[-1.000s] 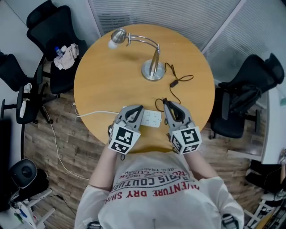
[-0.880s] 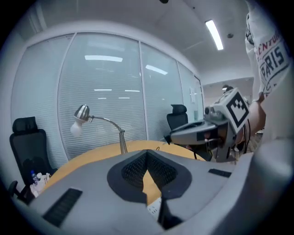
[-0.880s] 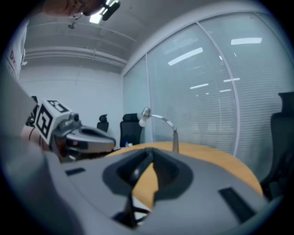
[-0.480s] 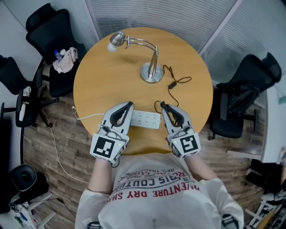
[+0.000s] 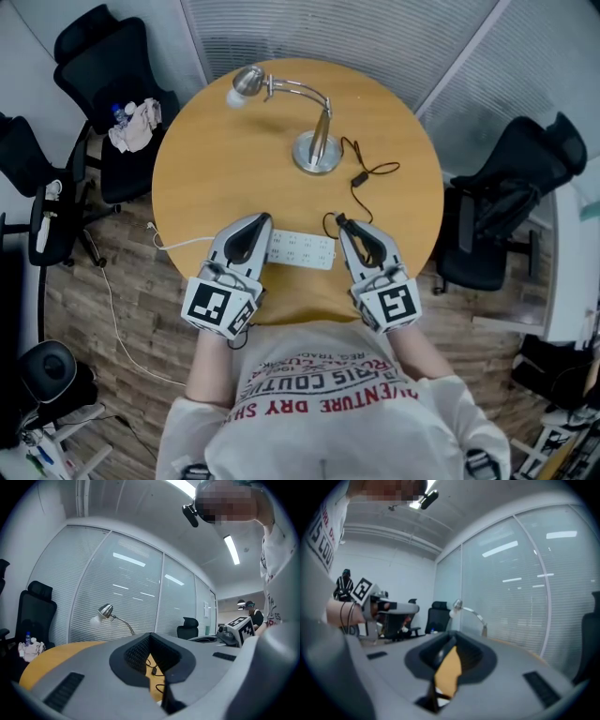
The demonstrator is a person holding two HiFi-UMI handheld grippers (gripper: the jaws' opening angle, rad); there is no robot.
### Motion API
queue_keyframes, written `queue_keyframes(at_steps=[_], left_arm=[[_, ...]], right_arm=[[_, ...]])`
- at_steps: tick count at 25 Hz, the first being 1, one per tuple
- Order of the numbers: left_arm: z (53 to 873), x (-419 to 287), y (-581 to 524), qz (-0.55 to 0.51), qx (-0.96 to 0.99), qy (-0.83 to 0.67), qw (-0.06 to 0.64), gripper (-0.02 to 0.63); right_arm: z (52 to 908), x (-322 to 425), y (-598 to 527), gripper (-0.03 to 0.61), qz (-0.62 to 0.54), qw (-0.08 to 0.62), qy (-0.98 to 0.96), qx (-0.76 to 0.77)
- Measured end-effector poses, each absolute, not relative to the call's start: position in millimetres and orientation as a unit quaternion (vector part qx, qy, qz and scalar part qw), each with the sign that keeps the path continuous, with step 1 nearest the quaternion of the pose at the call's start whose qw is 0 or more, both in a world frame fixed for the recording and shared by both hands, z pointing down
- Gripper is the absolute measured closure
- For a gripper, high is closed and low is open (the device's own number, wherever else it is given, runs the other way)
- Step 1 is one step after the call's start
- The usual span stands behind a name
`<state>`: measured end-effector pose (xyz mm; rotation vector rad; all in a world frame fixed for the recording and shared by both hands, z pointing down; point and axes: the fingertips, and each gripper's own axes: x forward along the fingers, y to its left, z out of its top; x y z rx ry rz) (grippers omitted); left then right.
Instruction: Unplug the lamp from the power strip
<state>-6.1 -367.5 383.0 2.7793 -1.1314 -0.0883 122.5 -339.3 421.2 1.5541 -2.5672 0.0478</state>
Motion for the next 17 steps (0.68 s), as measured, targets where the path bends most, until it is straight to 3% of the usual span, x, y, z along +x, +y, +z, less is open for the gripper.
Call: queue_keyframes(at_steps=[17], left_arm=[[390.8,-0.4,-364.6,-0.016,0.924,-0.371,0.084,0.586]], right_arm=[[431.4,119.3,-333.5,0.506,0.016,0.09,-0.861,0.501]])
